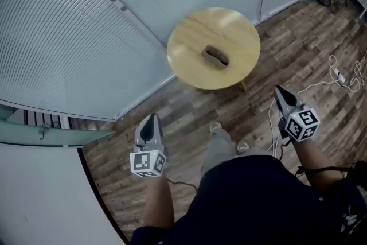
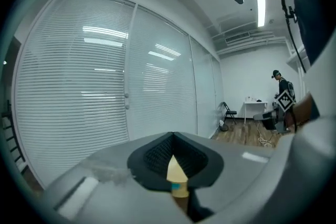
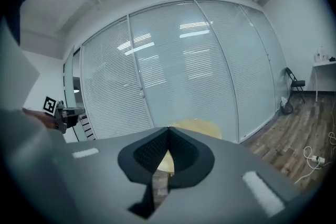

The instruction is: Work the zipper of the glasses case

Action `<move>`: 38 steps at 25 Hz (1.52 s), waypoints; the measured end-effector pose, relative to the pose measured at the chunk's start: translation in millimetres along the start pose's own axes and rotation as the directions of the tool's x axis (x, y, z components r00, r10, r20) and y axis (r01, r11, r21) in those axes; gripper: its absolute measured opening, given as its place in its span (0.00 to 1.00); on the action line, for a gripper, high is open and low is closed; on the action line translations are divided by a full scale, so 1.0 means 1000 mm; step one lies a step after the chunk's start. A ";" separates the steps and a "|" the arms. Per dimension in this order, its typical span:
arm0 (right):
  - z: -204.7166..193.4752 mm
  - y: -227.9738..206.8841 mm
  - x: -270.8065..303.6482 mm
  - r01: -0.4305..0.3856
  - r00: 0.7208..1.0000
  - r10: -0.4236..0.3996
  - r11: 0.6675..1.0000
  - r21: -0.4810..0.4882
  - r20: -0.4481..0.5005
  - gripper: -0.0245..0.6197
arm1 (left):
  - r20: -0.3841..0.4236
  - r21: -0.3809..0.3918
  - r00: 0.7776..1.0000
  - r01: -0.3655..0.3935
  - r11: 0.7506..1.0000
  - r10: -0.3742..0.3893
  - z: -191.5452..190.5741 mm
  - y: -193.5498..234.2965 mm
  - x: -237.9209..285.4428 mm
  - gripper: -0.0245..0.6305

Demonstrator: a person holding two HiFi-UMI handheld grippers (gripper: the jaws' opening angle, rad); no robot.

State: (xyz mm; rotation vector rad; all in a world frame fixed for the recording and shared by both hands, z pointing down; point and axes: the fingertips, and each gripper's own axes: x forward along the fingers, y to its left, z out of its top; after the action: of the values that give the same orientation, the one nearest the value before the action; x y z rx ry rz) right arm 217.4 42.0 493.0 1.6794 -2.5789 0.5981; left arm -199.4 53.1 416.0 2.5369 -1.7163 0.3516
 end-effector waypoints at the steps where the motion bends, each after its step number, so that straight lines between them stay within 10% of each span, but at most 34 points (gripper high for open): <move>1: 0.001 0.000 0.015 0.000 1.000 0.000 1.000 0.000 -0.007 0.05 | -0.005 -0.012 1.000 -0.005 1.000 0.005 -0.003 0.011 0.011 0.04; 17: 0.011 0.035 0.206 -0.028 0.998 0.025 0.999 -0.041 -0.064 0.05 | 0.009 -0.038 0.969 0.246 0.969 -0.246 0.016 0.108 0.240 0.04; 20: 0.004 0.040 0.237 -0.040 0.995 0.027 0.990 -0.134 -0.096 0.20 | -0.003 -0.059 0.962 0.271 0.961 -0.272 0.005 0.119 0.266 0.04; 32: -0.047 0.005 0.306 -0.106 0.975 0.071 0.981 -0.162 -0.212 0.36 | -0.063 -0.068 0.933 0.351 0.934 -0.355 -0.008 0.068 0.325 0.04; 38: -0.081 -0.019 0.329 -0.127 0.945 0.079 0.983 -0.132 -0.318 0.41 | -0.097 -0.068 0.951 0.287 0.956 -0.292 -0.017 0.072 0.338 0.04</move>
State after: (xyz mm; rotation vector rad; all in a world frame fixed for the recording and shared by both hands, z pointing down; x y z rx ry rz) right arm 77.9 -228.6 643.0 1.2919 -2.4258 0.5987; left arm -148.5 -278.3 500.8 2.6266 -1.2746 0.4068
